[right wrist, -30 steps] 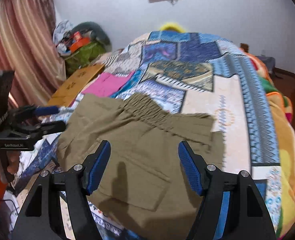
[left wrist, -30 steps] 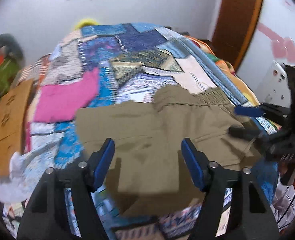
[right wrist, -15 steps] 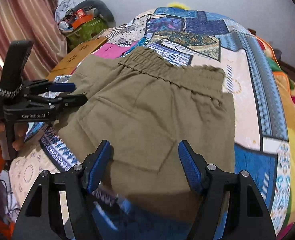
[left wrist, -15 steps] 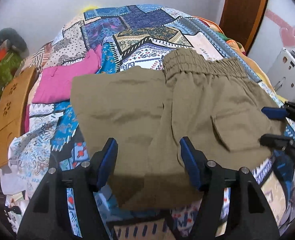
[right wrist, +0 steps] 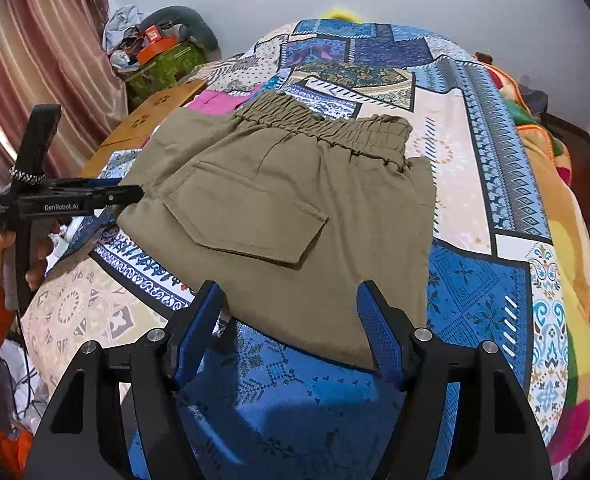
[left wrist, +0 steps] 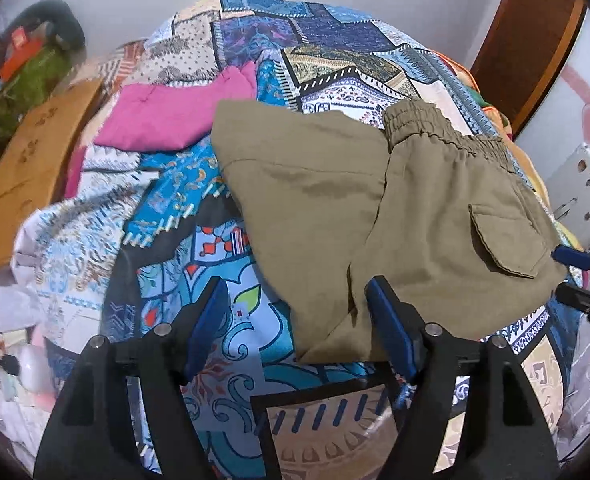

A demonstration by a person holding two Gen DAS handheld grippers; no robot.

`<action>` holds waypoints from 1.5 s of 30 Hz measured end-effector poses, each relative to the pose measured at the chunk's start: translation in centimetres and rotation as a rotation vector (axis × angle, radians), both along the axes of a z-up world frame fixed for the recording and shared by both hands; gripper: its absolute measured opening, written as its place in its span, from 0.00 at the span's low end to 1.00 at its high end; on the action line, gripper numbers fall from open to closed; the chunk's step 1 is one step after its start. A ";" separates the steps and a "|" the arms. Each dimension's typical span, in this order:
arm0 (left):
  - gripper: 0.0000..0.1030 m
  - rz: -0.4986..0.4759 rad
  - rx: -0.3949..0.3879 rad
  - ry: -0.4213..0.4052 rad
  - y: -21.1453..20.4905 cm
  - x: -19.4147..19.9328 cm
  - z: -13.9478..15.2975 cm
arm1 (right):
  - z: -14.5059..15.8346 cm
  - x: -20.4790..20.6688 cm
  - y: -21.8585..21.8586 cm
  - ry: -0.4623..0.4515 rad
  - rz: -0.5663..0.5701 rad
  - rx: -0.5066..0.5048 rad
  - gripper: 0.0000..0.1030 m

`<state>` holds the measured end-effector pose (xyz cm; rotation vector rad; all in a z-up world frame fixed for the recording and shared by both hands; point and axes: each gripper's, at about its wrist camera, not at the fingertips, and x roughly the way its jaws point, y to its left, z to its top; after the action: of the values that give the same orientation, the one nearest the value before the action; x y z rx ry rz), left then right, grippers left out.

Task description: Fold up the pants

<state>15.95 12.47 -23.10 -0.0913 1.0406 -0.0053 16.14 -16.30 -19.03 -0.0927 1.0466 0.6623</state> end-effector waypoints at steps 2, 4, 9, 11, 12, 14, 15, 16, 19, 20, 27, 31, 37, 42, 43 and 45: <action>0.71 -0.008 0.002 -0.016 0.0 -0.1 0.8 | 0.5 0.0 -0.3 -0.011 -0.013 0.004 0.65; 0.71 -0.009 -0.015 -0.033 0.5 0.0 1.6 | 1.1 0.1 -0.8 -0.035 -0.032 0.001 0.65; 0.71 0.015 -0.044 -0.006 2.2 1.5 1.2 | 1.3 2.2 -2.8 -0.049 -0.125 0.007 0.65; 0.71 0.025 -0.098 0.032 2.8 2.3 0.2 | 0.5 3.4 -3.2 -0.022 -0.157 0.008 0.65; 0.71 0.029 -0.129 0.048 3.0 2.7 -0.3 | 0.2 3.7 -3.3 -0.014 -0.162 0.011 0.65; 0.71 0.019 -0.156 0.064 2.8 3.2 -0.9 | -1.2 5.0 -3.5 0.027 -0.183 0.003 0.65; 0.71 0.002 -0.170 0.067 2.6 3.5 -1.0 | -2.1 5.8 -3.5 0.057 -0.188 0.003 0.65; 0.71 -0.008 -0.178 0.067 2.4 3.7 -1.1 | -2.6 6.0 -3.7 0.074 -0.193 0.004 0.65; 0.71 -0.041 -0.185 0.071 1.7 4.4 -1.2 | -4.1 7.1 -3.8 0.126 -0.198 0.066 0.65; 0.71 -0.049 -0.192 0.074 1.6 4.7 -1.2 | -4.5 7.5 -4.0 0.146 -0.205 0.092 0.65; 0.61 -0.040 -0.213 0.057 1.3 6.5 -1.4 | -5.7 8.6 -4.1 0.211 -0.217 0.175 0.63; 0.31 -0.020 -0.151 0.028 0.6 7.0 -1.2 | -5.7 8.7 -3.8 0.218 -0.217 0.190 0.46; 0.07 -0.013 -0.046 0.003 -0.3 7.2 -0.5 | -4.8 8.6 -3.3 0.182 -0.205 0.152 0.20; 0.04 -0.001 -0.022 -0.052 0.0 6.6 1.6 | -3.1 8.9 -3.1 0.116 -0.199 0.125 0.12; 0.04 0.000 -0.016 -0.062 0.0 6.6 2.2 | -2.5 8.9 -3.1 0.100 -0.202 0.129 0.11; 0.03 0.002 -0.006 -0.080 0.0 6.4 3.1 | -1.6 9.1 -2.9 0.078 -0.198 0.131 0.10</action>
<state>22.40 12.51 -19.98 -0.0966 0.9609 -0.0101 25.25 -19.18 -20.62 0.1503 1.0689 0.5567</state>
